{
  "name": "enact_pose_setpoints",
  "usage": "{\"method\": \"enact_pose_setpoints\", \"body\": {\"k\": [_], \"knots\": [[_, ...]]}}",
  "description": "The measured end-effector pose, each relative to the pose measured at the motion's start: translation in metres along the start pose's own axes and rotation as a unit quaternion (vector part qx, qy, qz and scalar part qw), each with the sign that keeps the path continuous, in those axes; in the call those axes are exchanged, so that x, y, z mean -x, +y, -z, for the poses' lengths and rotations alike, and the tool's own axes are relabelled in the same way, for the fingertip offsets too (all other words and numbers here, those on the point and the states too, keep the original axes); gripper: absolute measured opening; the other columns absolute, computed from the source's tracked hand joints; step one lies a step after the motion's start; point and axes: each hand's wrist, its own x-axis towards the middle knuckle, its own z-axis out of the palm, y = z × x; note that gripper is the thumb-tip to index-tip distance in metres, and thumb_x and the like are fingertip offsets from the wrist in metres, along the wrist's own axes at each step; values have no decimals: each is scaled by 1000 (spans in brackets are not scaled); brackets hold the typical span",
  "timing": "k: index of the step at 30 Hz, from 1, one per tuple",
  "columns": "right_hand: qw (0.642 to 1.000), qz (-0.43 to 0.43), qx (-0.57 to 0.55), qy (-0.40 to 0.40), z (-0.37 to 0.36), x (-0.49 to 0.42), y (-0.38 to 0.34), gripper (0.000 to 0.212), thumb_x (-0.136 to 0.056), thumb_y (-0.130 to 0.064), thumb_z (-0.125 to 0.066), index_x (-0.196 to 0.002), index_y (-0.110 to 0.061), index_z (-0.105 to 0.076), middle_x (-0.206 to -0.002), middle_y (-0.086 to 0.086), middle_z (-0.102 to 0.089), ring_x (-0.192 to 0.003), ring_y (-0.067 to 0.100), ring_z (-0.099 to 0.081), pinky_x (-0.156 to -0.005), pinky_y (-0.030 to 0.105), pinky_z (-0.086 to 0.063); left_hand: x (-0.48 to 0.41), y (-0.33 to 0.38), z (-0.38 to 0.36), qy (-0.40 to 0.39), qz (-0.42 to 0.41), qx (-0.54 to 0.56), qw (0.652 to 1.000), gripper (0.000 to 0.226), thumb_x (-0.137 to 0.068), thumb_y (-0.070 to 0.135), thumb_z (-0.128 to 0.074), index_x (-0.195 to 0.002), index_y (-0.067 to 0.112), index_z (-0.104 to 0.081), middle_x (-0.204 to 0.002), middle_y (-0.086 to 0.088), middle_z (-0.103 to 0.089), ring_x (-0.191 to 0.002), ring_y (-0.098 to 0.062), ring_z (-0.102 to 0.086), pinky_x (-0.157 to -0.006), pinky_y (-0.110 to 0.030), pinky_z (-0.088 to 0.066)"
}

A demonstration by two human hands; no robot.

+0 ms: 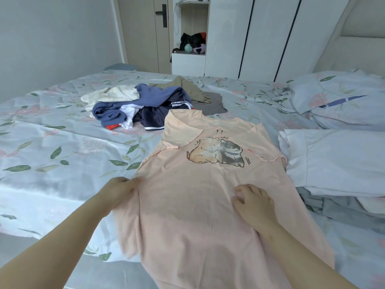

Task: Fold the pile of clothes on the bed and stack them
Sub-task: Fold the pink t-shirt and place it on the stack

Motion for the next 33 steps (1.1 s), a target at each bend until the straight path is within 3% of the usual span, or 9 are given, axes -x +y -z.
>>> {"method": "enact_pose_setpoints", "body": {"k": [2,5,7,12,19,22,25,29,33], "knots": [[1000,-8,5,10,1,-12,-8,33,-93,-33,-45,-126,-29,-49,-137,-9,-43,-133,18,-29,-105,30,-22,-21,13,-6,48,-18,-50,997,43,-85,46,-62,-99,4,-61,-93,-10,-61,-77,-24,-53,-65,-31,-37],[999,21,23,29,-6,-33,-24,30,-94,-30,-44,-123,-26,-52,-134,-10,-47,-132,14,-29,-105,29,-20,-50,33,-22,75,-14,-86,993,68,-79,46,-63,-130,5,-44,-126,-14,-52,-110,-32,-50,-83,-33,-36],[999,45,9,28,-11,-50,-38,33,-95,-28,-43,-126,-27,-52,-136,-11,-47,-134,12,-29,-105,27,-19,-71,42,-31,86,-18,-93,992,64,-85,41,-59,-134,5,-40,-131,-14,-49,-116,-33,-48,-87,-33,-35],[991,98,-74,55,-24,-106,-83,27,-89,-14,-51,-112,-15,-66,-115,3,-64,-116,24,-52,-97,32,-37,-123,42,-38,47,-26,-31,998,35,-81,44,-66,-88,12,-54,-93,-10,-62,-72,-21,-53,-62,-30,-40],[945,80,-318,6,-36,-191,-163,32,-93,-6,-41,-117,-14,-62,-113,-2,-60,-107,13,-54,-80,16,-35,-160,34,-32,-11,-59,83,995,20,-79,25,-74,-85,9,-64,-82,-4,-67,-78,-23,-62,-72,-34,-50],[924,22,-381,-31,-55,-234,-193,29,-92,-8,-40,-113,-15,-60,-102,-1,-56,-96,19,-55,-85,29,-47,-166,29,-29,-17,-59,96,993,13,-81,22,-73,-85,11,-67,-85,-7,-69,-81,-25,-64,-81,-39,-51],[931,-33,-346,-113,-78,-263,-219,24,-91,-24,-44,-112,-16,-50,-99,3,-54,-96,25,-53,-76,33,-45,-169,26,-29,-19,-65,89,994,11,-82,23,-71,-79,14,-66,-81,-7,-69,-77,-24,-63,-78,-39,-50],[958,-85,-231,-149,-94,-279,-239,72,-81,-52,-59,-138,-16,-32,-132,7,-39,-119,29,-46,-91,35,-43,-170,27,-30,-19,-65,84,994,14,-84,22,-70,-75,14,-63,-73,-3,-63,-70,-20,-58,-71,-34,-47],[984,-70,-109,-124,-97,-276,-245,60,-85,-36,-61,-135,-19,-31,-132,7,-34,-122,32,-40,-96,45,-42,-165,30,-30,-25,-60,87,994,16,-83,23,-70,-74,13,-62,-70,-1,-62,-67,-18,-57,-68,-31,-46]]}}
